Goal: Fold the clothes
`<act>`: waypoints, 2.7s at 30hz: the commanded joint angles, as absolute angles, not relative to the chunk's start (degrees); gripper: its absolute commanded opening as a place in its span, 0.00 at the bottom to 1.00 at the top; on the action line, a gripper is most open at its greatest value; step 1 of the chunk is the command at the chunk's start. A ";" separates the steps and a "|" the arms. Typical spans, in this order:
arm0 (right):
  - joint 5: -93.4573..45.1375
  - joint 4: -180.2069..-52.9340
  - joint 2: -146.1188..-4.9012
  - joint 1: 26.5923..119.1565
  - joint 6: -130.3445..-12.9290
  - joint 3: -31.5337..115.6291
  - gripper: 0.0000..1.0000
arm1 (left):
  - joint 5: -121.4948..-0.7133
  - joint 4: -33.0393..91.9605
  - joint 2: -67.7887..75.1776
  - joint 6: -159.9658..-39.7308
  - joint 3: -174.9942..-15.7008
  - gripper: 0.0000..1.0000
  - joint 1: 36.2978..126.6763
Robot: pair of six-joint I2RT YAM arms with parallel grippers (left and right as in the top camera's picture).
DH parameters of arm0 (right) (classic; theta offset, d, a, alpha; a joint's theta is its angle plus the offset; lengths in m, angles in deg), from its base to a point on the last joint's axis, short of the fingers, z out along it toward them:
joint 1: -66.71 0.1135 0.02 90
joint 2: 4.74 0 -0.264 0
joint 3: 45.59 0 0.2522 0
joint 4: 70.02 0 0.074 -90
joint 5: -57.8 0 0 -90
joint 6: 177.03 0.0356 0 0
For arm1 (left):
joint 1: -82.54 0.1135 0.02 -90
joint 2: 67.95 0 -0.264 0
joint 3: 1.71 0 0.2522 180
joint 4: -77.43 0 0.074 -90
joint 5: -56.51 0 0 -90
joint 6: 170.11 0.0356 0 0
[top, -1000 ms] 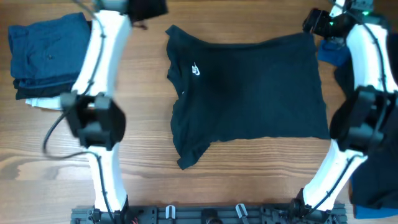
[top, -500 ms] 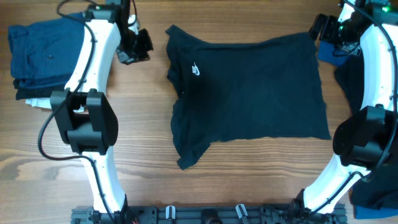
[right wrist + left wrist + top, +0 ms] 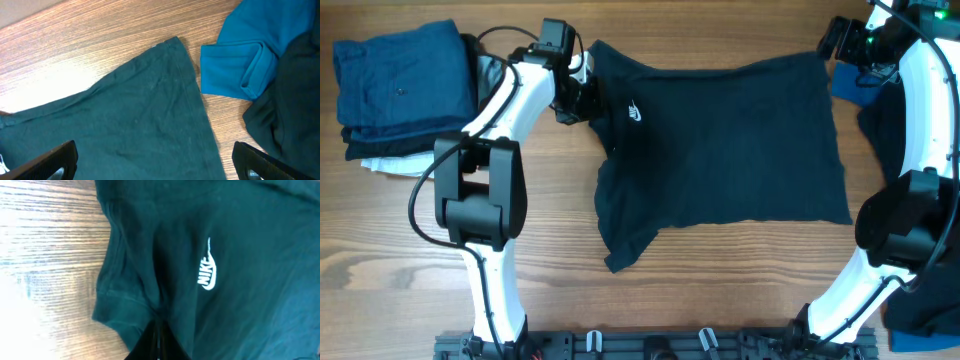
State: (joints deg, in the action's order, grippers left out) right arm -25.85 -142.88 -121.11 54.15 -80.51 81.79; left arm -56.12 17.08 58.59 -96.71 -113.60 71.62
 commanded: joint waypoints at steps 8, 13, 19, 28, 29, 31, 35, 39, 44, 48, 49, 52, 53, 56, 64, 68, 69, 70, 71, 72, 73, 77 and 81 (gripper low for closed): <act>-26.66 -142.72 -121.53 54.11 -80.97 81.95 1.00 | -49.17 23.40 59.38 -95.97 -108.02 0.04 71.77; -26.66 -142.72 -121.53 54.11 -80.97 81.95 1.00 | -40.21 21.47 59.38 -95.90 -108.02 0.04 72.73; -26.66 -142.72 -121.53 54.11 -80.95 81.95 1.00 | -33.76 24.14 59.38 -89.04 -108.05 0.04 75.57; -26.66 -142.72 -121.53 54.11 -80.95 81.95 1.00 | -35.64 22.63 55.09 -95.68 -110.47 0.04 77.08; -26.66 -142.72 -121.53 54.11 -80.99 81.95 1.00 | -39.97 21.71 53.47 -96.54 -110.47 0.04 77.02; -26.66 -142.72 -121.53 54.11 -80.97 81.95 1.00 | -49.43 21.34 52.66 -98.02 -110.47 0.04 77.02; -26.66 -142.72 -121.53 54.11 -80.97 81.95 1.00 | -58.96 16.38 54.89 -98.98 -110.34 0.04 76.36; -26.64 -142.72 -121.53 54.11 -80.97 81.95 1.00 | -59.03 9.93 56.58 -98.55 -110.30 0.04 75.16; -26.66 -142.72 -121.53 54.11 -80.95 81.95 1.00 | -62.04 2.94 56.77 -96.36 -110.30 0.04 72.78; -26.66 -142.70 -121.53 54.11 -80.95 81.95 1.00 | -61.67 -1.35 56.95 -94.24 -109.95 0.04 70.72; -26.66 -142.72 -121.53 54.11 -80.97 81.95 1.00 | -60.60 -1.28 57.06 -94.26 -109.51 0.04 70.24; -26.66 -142.72 -121.53 54.11 -80.97 81.95 1.00 | -56.97 -0.93 57.58 -94.26 -107.57 0.04 69.52; -26.66 -142.72 -121.53 54.11 -80.95 81.95 1.00 | -56.27 -0.60 57.58 -94.29 -106.87 0.04 69.52; -26.64 -142.72 -121.53 54.11 -80.97 81.95 1.00 | -55.44 1.84 57.63 -94.50 -103.00 0.04 69.59; -26.66 -142.72 -121.53 54.11 -80.97 81.95 1.00 | -42.63 7.40 57.63 -96.08 -97.03 0.04 70.02; -26.66 -142.72 -121.53 54.11 -80.97 81.95 1.00 | -38.26 7.51 57.63 -97.35 -97.47 0.04 72.27; -26.64 -142.72 -121.53 54.11 -80.95 81.95 0.99 | -38.31 6.94 57.60 -98.11 -98.08 0.04 73.17; -26.66 -142.72 -121.53 54.11 -80.95 81.95 1.00 | -38.33 5.71 57.17 -99.71 -99.17 0.04 74.07; -26.66 -142.72 -121.53 54.11 -80.95 81.95 1.00 | -38.35 4.86 56.34 -100.32 -100.22 0.04 74.66; -26.66 -142.72 -121.53 54.11 -80.97 81.95 1.00 | -38.46 4.60 55.09 -100.36 -101.05 0.04 74.92; -26.66 -142.72 -121.53 54.11 -80.95 81.95 1.00 | -39.53 4.75 53.47 -100.54 -101.49 0.04 74.94; -26.66 -142.72 -121.53 54.11 -80.95 81.95 1.00 | -56.08 4.82 48.99 -97.94 -101.60 0.04 73.04; -26.66 -142.72 -121.53 54.11 -80.97 81.95 1.00 | -59.40 4.93 49.17 -96.82 -101.58 0.04 70.22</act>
State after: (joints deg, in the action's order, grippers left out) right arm -25.88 -142.88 -121.11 54.15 -80.51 81.79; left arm -54.24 4.77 50.20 -98.37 -100.99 72.32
